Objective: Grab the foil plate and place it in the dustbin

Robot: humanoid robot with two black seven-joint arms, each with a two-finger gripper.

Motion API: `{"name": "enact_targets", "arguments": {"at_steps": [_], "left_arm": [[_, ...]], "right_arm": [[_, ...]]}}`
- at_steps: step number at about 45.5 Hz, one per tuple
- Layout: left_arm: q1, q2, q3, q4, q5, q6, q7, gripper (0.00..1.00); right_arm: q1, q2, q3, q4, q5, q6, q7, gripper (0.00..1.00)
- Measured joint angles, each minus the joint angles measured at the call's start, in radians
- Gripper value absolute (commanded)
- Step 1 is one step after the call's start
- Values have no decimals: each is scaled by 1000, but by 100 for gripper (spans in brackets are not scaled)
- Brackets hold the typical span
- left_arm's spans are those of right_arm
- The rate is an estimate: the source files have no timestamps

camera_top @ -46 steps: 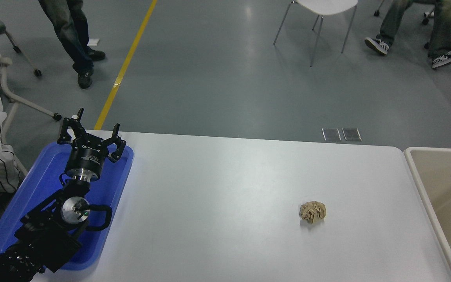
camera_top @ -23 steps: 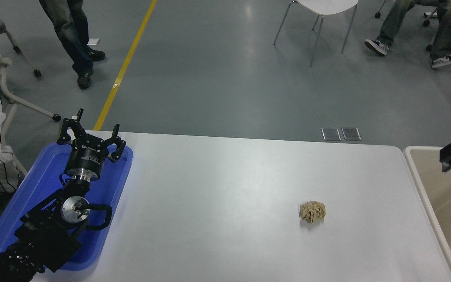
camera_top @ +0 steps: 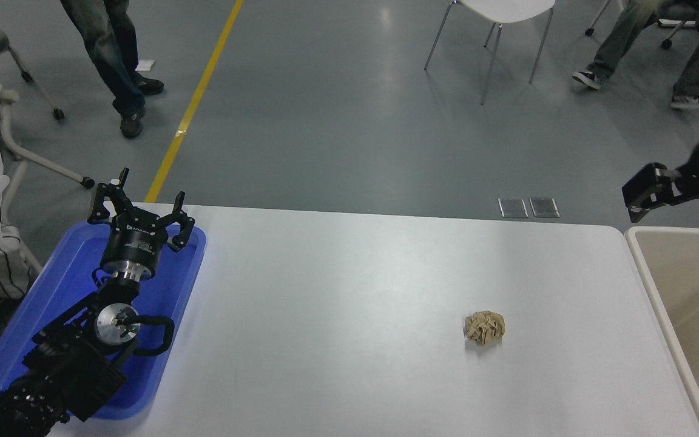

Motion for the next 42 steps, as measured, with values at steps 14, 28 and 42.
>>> {"name": "enact_targets", "arguments": {"at_steps": [14,28,42], "left_arm": [[0,0,0,0,0,0,0,100],[0,0,0,0,0,0,0,100],[0,0,0,0,0,0,0,100]], "right_arm": [[47,40,19,21,39,3,0,100],[39,54,49,26,52,4,0,100],[32,56,58,25,54,4,0,100]]}}
